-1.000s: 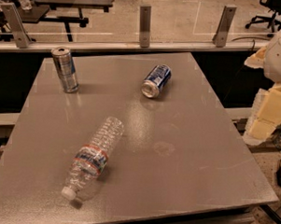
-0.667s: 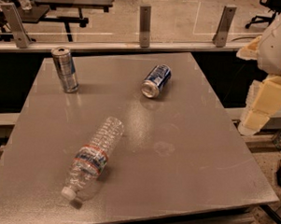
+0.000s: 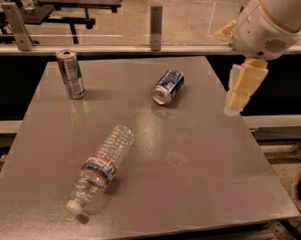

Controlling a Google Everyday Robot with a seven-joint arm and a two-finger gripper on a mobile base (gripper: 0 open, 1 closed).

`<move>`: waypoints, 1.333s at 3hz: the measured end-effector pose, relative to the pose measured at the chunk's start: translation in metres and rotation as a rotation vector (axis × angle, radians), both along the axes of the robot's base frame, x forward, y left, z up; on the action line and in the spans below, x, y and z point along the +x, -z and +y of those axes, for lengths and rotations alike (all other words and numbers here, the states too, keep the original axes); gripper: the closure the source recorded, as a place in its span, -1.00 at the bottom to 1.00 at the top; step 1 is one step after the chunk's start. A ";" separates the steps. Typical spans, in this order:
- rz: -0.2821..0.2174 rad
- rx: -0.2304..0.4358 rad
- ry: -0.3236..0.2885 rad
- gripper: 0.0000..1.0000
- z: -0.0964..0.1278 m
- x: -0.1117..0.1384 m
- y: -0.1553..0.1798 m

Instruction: Pick pepsi can

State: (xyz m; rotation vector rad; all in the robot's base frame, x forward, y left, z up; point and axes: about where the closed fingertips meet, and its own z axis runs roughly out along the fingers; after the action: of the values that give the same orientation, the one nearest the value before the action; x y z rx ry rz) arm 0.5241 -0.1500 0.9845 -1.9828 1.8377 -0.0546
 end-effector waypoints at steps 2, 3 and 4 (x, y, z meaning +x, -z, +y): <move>-0.003 -0.052 -0.258 -1.00 0.059 0.059 0.031; 0.021 -0.157 -0.417 -1.00 0.081 0.092 0.063; 0.032 -0.230 -0.506 -1.00 0.088 0.109 0.081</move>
Offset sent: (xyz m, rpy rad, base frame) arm 0.0971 0.0924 -0.0634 -0.1255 0.0270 0.4435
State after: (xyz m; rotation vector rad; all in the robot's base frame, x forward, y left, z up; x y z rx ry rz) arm 0.6333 -0.0622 0.9035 -2.5657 1.3439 -0.0843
